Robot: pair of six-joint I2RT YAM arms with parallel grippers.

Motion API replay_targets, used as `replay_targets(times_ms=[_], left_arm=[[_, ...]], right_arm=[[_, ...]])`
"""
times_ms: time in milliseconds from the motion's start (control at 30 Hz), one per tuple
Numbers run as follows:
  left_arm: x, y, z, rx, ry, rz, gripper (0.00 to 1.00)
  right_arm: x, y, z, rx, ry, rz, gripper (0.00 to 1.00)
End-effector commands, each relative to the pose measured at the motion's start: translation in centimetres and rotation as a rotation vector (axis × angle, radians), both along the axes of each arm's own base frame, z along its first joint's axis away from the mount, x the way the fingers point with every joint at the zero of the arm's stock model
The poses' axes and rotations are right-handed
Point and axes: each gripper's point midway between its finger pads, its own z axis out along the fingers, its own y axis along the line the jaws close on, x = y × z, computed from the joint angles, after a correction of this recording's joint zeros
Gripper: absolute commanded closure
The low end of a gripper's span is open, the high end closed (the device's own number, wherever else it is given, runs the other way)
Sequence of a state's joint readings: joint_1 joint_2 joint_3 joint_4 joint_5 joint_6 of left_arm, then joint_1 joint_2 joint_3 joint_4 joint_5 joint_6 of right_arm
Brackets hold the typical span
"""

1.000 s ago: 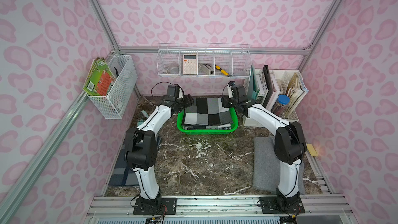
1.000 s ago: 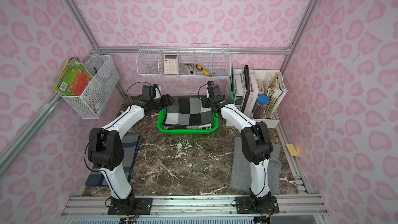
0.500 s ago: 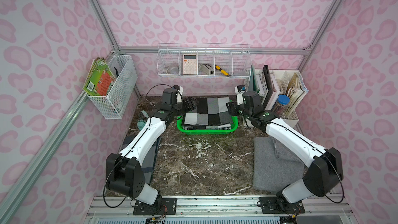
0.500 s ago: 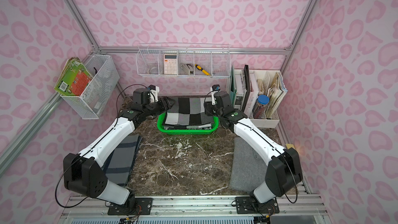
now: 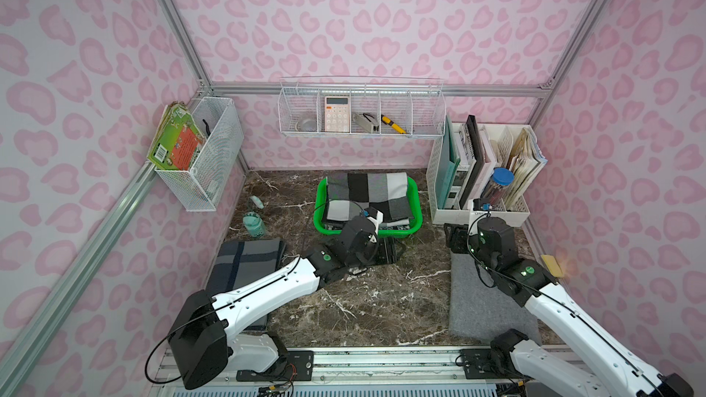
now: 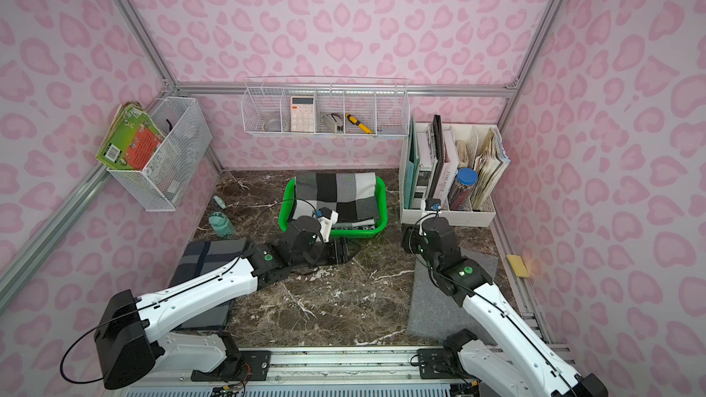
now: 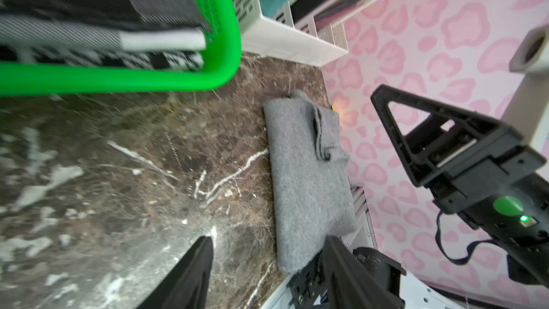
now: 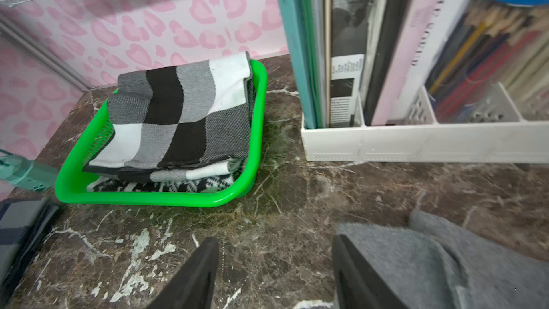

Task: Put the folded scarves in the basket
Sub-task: Move the scarf to the center of the board.

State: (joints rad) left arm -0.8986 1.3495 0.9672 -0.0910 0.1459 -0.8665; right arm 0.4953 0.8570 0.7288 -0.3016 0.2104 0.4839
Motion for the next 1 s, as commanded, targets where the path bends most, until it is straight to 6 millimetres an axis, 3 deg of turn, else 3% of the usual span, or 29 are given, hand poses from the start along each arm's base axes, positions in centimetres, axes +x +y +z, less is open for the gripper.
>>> replay_targets(times_ms=[0,267,433,700,967], left_arm=[[-0.8,-2.9,-0.2,-0.060,-0.010,0.034,0.37],[-6.0,-12.0,-5.6,-0.046,0.114,-0.101,0.40],[-8.0,-15.6,-9.3,-0.035,0.217,-0.154,0.43],[-8.5,-15.7,-14.0,0.068,0.318,-0.109,0.44],[-9.3,-16.6,-16.1,0.085,0.386,-0.136,0.51]], right_arm=[[-1.0,-2.0,-1.0,0.027,0.020,-0.078,0.37],[-3.2,-5.1,-2.1,0.100,0.008,-0.192,0.36],[-3.9,-5.8,-2.6,0.103,0.016,-0.214,0.36],[-4.4,-5.9,-2.8,0.127,0.013,-0.218,0.35],[-4.4,-5.9,-3.2,0.128,0.018,-0.216,0.35]])
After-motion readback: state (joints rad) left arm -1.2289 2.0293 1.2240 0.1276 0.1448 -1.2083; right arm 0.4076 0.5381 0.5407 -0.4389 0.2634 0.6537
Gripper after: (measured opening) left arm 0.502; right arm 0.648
